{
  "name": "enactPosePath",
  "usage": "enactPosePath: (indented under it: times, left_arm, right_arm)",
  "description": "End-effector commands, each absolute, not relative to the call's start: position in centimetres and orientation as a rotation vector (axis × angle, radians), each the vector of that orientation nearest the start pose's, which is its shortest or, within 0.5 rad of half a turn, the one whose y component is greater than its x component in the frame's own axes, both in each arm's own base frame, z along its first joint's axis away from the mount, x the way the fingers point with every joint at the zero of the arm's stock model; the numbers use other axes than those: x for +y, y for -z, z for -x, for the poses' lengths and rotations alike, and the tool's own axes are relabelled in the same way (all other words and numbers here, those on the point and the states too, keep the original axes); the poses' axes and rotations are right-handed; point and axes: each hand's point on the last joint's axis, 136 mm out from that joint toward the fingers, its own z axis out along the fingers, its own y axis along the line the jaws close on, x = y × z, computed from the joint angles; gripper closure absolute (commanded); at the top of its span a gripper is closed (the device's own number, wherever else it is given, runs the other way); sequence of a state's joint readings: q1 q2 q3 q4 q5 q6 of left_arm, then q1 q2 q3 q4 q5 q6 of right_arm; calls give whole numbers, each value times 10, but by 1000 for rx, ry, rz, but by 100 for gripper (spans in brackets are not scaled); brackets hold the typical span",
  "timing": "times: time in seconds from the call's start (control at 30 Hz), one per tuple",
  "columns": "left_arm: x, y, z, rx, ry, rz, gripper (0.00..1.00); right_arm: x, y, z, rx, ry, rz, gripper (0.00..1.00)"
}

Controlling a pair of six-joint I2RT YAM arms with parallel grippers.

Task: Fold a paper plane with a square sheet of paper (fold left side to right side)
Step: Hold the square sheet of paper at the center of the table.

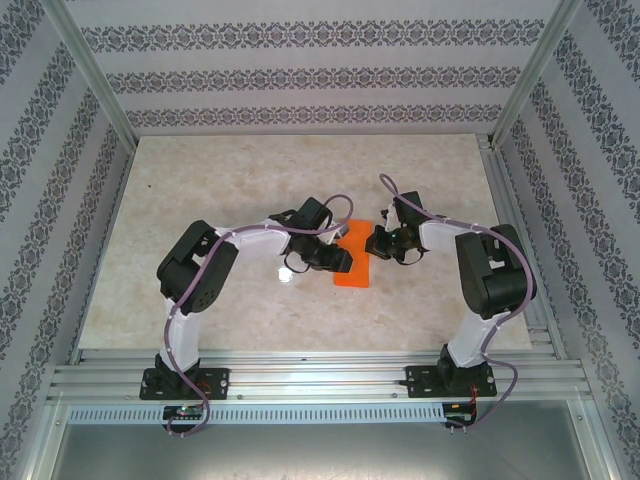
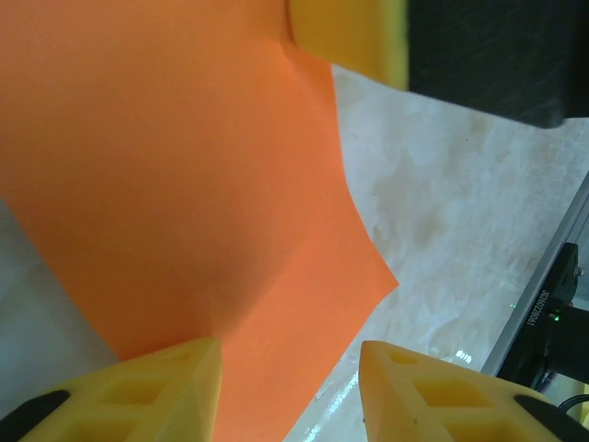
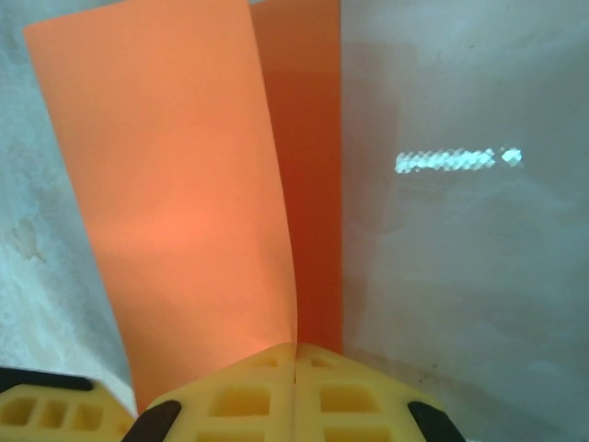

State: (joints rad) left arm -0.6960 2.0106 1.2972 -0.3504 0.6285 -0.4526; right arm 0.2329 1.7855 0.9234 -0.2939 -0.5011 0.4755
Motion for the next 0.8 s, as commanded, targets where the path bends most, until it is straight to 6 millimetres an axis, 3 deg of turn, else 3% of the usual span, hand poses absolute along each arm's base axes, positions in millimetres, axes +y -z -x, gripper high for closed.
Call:
enactPosePath:
  times: [0.0,0.33,0.77]
  left_arm:
    - [-374,-87,-295,2695,1143,-614,55]
    - [-358,-87,-305,2717,1089,-509,54]
    - [-368,-81,-312,2718,1130,-514,62]
  right_arm:
    - [159,-14,-345,2824,-807,-171,100]
    - [160,-13,-347,2838,-800,-160,100]
    - [168,-8,-345,2853,-823,-160,100]
